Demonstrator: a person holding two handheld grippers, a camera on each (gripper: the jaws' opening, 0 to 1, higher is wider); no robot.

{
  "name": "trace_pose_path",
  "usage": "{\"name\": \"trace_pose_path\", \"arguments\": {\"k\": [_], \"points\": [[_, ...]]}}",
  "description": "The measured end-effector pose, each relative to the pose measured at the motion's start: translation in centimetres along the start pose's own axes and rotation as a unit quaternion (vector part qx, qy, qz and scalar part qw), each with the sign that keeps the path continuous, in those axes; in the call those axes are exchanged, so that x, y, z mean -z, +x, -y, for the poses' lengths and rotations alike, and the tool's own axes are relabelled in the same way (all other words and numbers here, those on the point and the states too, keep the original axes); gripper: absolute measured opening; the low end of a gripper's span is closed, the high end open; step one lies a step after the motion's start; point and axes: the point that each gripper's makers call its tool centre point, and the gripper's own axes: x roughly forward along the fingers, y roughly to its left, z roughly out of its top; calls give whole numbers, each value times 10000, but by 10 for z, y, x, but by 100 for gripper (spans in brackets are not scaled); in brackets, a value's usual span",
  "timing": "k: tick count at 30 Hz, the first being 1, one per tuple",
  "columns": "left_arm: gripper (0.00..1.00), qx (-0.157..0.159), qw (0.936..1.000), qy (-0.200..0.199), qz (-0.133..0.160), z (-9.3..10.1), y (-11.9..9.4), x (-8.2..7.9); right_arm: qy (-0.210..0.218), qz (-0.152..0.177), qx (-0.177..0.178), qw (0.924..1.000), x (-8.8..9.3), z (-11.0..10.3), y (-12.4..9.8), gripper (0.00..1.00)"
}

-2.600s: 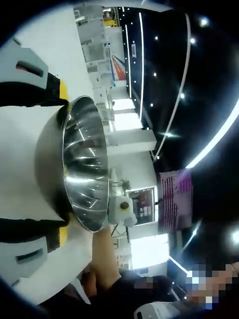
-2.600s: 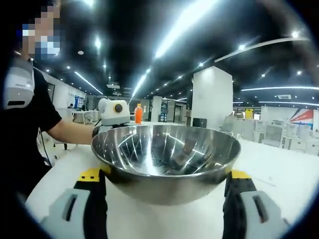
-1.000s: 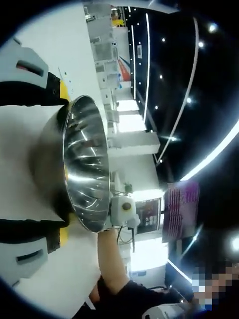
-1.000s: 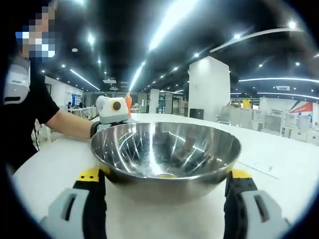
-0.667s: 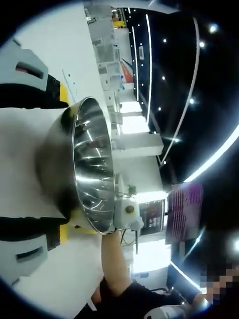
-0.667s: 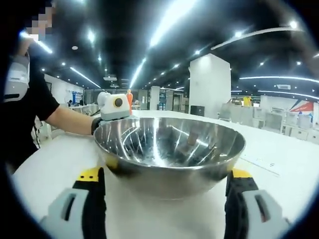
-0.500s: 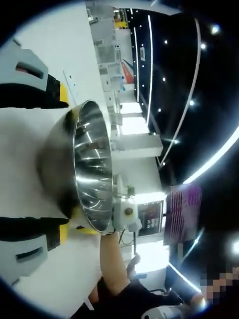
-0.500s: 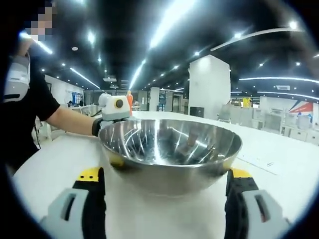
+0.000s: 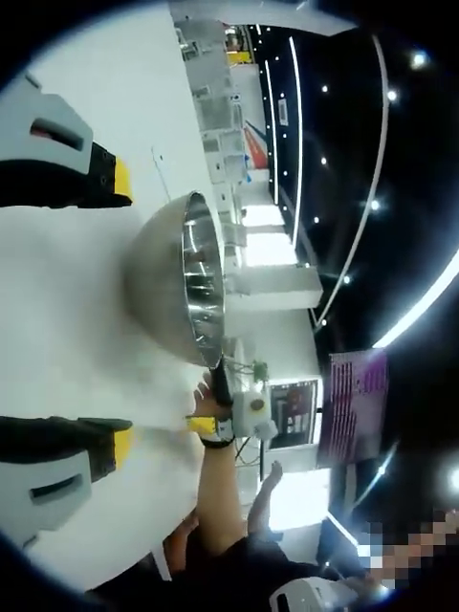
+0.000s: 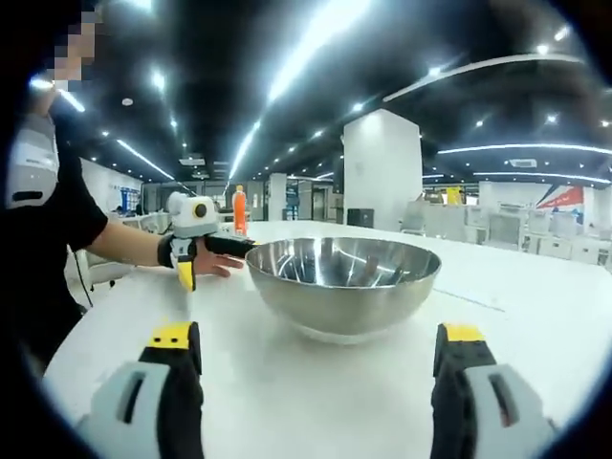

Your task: Pick up the QQ candy scattered on the table and place it into the stainless steel bowl on the table

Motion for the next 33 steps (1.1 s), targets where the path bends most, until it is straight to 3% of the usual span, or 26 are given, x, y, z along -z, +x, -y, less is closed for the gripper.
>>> {"name": "trace_pose_path", "arguments": {"k": [8,11,16,19,23,25,29,33], "points": [[91,-240,9996,-66,-110,33,-32,3,27,54,283,9996,2,-27,-17,97],[91,-422,9989,-44,-197,42,-41,8,302,44,660,9973,9,-31,-23,97],[90,-469,9987,-170,-71,62,-52,4,158,152,812,9965,6,-53,-27,97],[91,-568,9981,-222,-122,59,-58,8,294,238,883,9954,4,-63,-27,97],[92,-783,9965,-178,-212,70,-63,8,202,299,1032,9940,3,-78,-29,96],[92,-990,9945,-239,-227,67,-70,6,208,248,1032,9941,3,-86,-31,95],[91,-1521,9876,-113,-382,66,-84,3,302,-445,1422,9884,22,-91,-39,91],[91,-1639,9853,-139,-451,76,-89,1,398,-377,1452,9879,20,-107,-40,89]]}}
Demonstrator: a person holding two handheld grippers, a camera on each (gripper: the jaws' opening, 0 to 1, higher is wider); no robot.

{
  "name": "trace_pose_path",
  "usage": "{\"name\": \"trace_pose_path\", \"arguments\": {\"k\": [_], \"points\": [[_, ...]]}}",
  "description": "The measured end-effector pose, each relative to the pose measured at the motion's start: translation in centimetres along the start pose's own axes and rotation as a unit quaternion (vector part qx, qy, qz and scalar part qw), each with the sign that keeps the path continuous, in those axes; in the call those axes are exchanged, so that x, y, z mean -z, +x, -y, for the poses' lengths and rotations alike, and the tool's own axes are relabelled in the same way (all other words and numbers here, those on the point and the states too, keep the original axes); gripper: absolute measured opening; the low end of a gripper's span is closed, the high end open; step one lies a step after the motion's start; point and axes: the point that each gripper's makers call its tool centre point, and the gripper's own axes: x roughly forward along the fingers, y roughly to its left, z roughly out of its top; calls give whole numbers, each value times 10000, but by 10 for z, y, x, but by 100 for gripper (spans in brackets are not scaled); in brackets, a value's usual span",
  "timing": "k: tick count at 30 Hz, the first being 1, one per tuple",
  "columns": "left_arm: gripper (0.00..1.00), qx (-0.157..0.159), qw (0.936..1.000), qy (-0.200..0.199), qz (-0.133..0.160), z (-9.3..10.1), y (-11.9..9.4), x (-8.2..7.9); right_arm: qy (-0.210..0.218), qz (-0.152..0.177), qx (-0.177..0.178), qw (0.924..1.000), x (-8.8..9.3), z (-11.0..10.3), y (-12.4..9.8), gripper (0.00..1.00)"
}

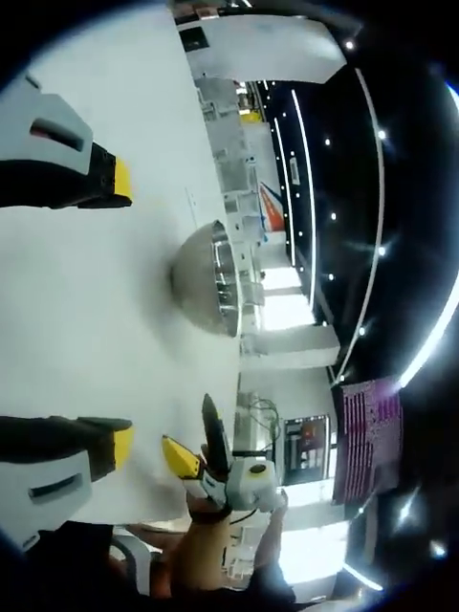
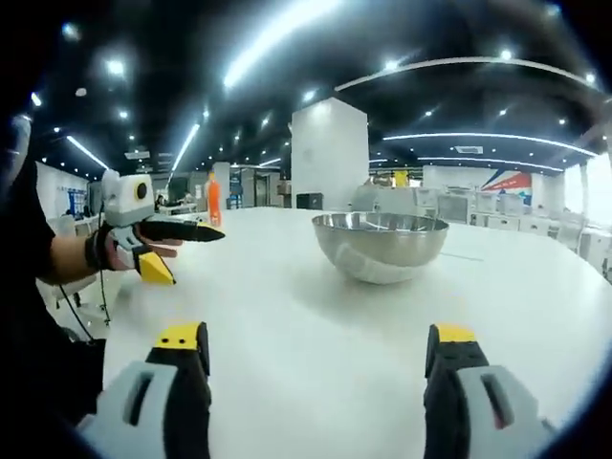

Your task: Pick up the QQ candy scattered on the table and place it into the stainless steel bowl on the table

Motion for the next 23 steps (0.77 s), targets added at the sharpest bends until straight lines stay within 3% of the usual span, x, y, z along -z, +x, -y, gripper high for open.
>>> {"name": "trace_pose_path", "arguments": {"k": [5,8,13,23], "points": [[89,112,9997,-194,-42,16,-7,0,348,180,143,9991,-9,-7,-10,88],[89,250,9994,-142,-199,25,-11,9,636,206,169,9976,-8,-10,-15,88],[89,142,9994,-205,-236,21,-16,19,438,46,430,9981,5,-4,-17,89],[89,116,9992,-285,-271,17,-16,21,471,149,429,9979,4,-10,-18,88]]}}
